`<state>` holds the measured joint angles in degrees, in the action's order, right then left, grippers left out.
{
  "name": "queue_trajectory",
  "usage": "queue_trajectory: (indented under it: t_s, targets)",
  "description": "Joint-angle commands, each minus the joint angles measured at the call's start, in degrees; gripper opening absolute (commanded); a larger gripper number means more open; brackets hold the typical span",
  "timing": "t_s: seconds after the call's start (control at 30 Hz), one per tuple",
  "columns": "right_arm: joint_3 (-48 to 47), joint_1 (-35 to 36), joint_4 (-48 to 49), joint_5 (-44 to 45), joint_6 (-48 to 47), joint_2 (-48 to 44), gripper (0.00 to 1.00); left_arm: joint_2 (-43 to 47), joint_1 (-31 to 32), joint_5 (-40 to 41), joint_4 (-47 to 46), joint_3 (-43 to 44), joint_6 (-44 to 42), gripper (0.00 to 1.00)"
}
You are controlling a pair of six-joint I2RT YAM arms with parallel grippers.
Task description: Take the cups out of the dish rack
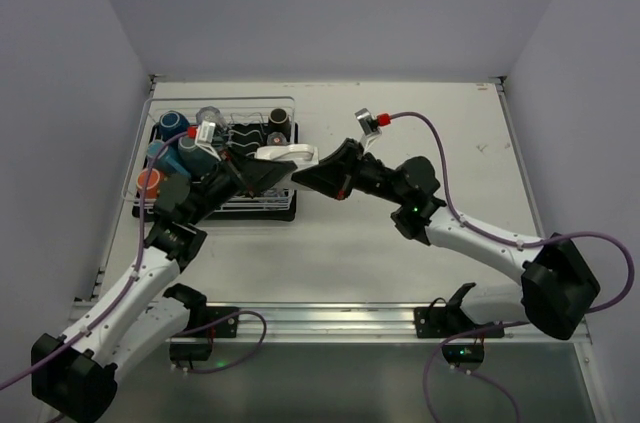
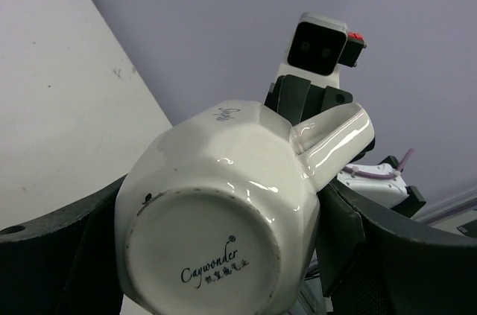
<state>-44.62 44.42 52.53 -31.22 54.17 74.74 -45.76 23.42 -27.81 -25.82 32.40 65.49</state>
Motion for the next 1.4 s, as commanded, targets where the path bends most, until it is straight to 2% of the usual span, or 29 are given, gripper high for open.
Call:
queue_trajectory:
  t_s: [0.0, 0.03, 0.07, 0.1, 0.13, 0.17, 0.3, 0.33, 0.53, 0.6, 0.67, 0.77, 0.87, 1.13, 1.2, 1.37]
  targets:
    - [1.6, 0.0, 5.5, 1.2, -1.6, -2.7, 0.00, 0.8, 0.4, 1.7, -10.4, 0.2, 2.4, 0.51]
    - [1.7, 0.1, 5.1, 1.3, -1.8, -3.0, 0.00, 0.5, 0.6, 1.4, -10.6, 0.1, 2.4, 0.59]
    - [1.7, 0.0, 4.0, 1.7, -2.1, -3.5, 0.00, 0.3, 0.7, 0.4, -10.6, 0.1, 2.2, 0.73]
    - [1.8, 0.1, 2.9, 2.6, -3.3, -4.2, 0.00, 0.1, 0.7, -0.2, -10.5, 0.4, 1.7, 0.80]
    - [2.2, 0.1, 1.6, 3.8, -4.2, -6.2, 0.00, -0.1, 0.7, -1.1, -9.9, 0.8, -0.3, 0.93]
    - [2.0, 0.0, -2.4, 4.9, -5.1, -7.4, 0.00, -0.2, 0.7, -3.2, -8.0, 1.8, -2.3, 0.99]
    - [-1.2, -0.5, -19.1, 12.1, -14.0, -13.3, 0.00, -0.9, 0.7, -4.4, 17.9, 12.5, -17.8, 1.00]
    - [-2.9, -0.8, -22.0, 12.6, -15.0, -14.0, 0.00, -0.4, 0.7, -4.0, 20.3, 13.2, -21.7, 1.00]
    - [-9.7, -2.9, -39.9, 14.7, -21.8, -15.0, 0.00, 4.7, 0.6, 1.4, 33.9, 13.8, -30.6, 1.00]
    - [-12.9, -4.5, -49.7, 16.4, -25.7, -13.3, 0.00, 5.3, 0.6, 4.9, 41.2, 15.5, -34.4, 1.00]
    - [-17.7, -6.1, -59.4, 18.3, -29.3, -11.0, 0.00, 6.5, 0.6, 12.6, 48.7, 17.2, -39.7, 1.00]
    - [-25.0, -9.7, -71.7, 20.7, -34.4, -6.8, 0.00, 9.3, 0.6, 24.4, 53.7, 17.3, -44.0, 1.00]
    - [-33.4, -10.7, -81.8, 26.3, -38.9, 1.4, 0.00, 11.6, 0.6, 31.2, 53.9, 15.7, -45.9, 1.00]
    - [-58.7, -10.6, -100.1, 37.2, -45.8, 27.5, 0.00, 13.9, 0.6, 35.5, 49.6, 9.2, -47.4, 1.00]
    - [-64.2, -10.6, -102.1, 38.2, -46.9, 31.2, 0.00, 15.3, 0.6, 35.9, 48.1, 7.0, -47.6, 1.00]
    - [-69.3, -9.9, -104.2, 38.9, -47.8, 40.4, 0.00, 15.6, 0.5, 35.5, 47.1, 6.7, -47.9, 1.00]
